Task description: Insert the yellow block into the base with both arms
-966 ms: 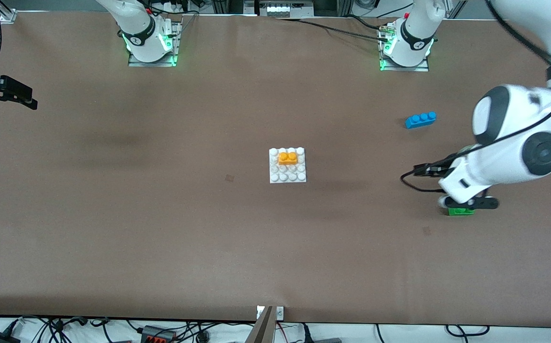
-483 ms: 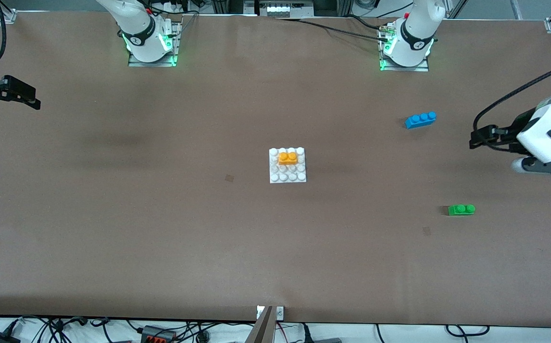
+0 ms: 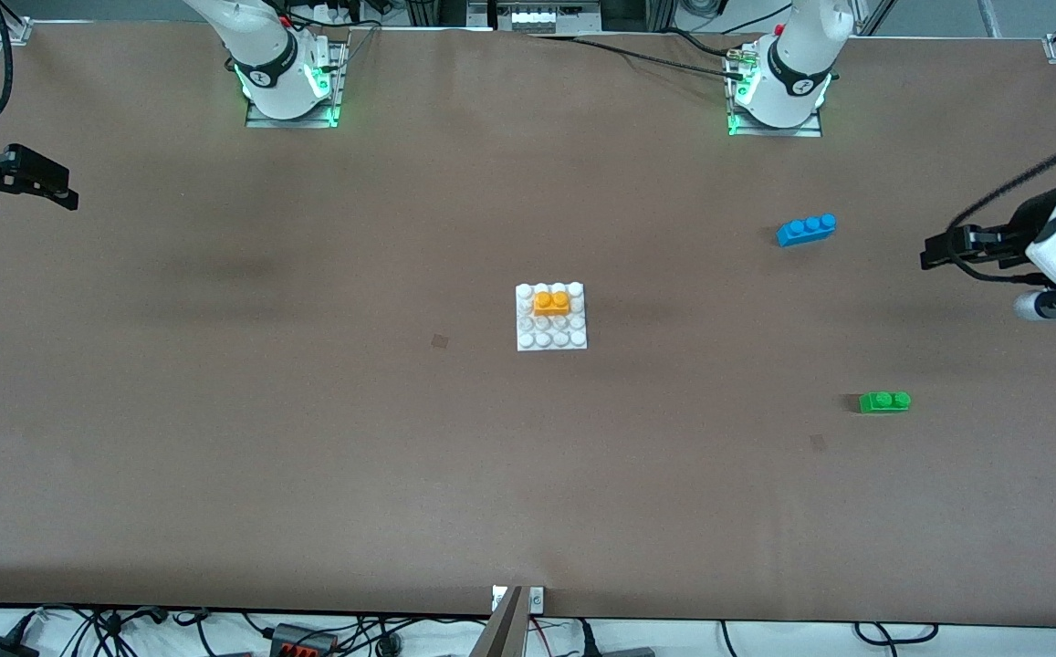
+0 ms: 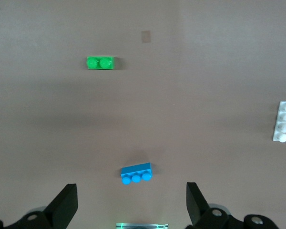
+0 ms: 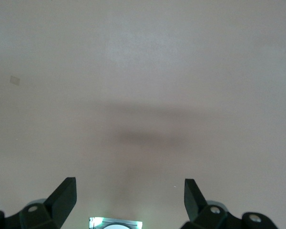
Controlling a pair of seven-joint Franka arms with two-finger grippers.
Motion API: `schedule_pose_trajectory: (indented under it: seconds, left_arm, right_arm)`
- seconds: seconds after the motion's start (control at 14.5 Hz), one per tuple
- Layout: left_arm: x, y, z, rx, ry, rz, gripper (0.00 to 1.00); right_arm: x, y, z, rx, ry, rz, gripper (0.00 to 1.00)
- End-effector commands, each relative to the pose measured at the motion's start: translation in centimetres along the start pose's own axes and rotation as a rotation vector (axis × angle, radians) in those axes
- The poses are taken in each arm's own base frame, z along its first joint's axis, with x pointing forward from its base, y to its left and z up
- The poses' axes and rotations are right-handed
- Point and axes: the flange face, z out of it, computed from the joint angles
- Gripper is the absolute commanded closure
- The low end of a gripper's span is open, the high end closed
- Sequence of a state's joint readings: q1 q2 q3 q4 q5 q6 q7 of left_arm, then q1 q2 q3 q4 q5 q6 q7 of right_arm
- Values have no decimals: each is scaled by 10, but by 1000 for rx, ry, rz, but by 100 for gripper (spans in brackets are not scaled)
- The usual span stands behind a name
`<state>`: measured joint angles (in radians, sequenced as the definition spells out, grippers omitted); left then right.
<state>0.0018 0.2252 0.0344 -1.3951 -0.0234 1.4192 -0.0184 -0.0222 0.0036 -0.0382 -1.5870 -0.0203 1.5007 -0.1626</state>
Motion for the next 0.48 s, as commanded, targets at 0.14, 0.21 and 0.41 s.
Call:
schedule_pose_trajectory:
  seconds: [0.14, 0.21, 0.41]
  left_arm:
    - [-16, 1, -31, -50, 46, -13, 0]
    - [-19, 3, -35, -66, 55, -27, 0]
    - [-23, 26, -38, -63, 56, -145, 0]
  right_arm:
    - [-5, -5, -3, 3, 5, 2, 0]
    - [-5, -5, -3, 3, 6, 2, 0]
    - [-5, -5, -3, 3, 5, 2, 0]
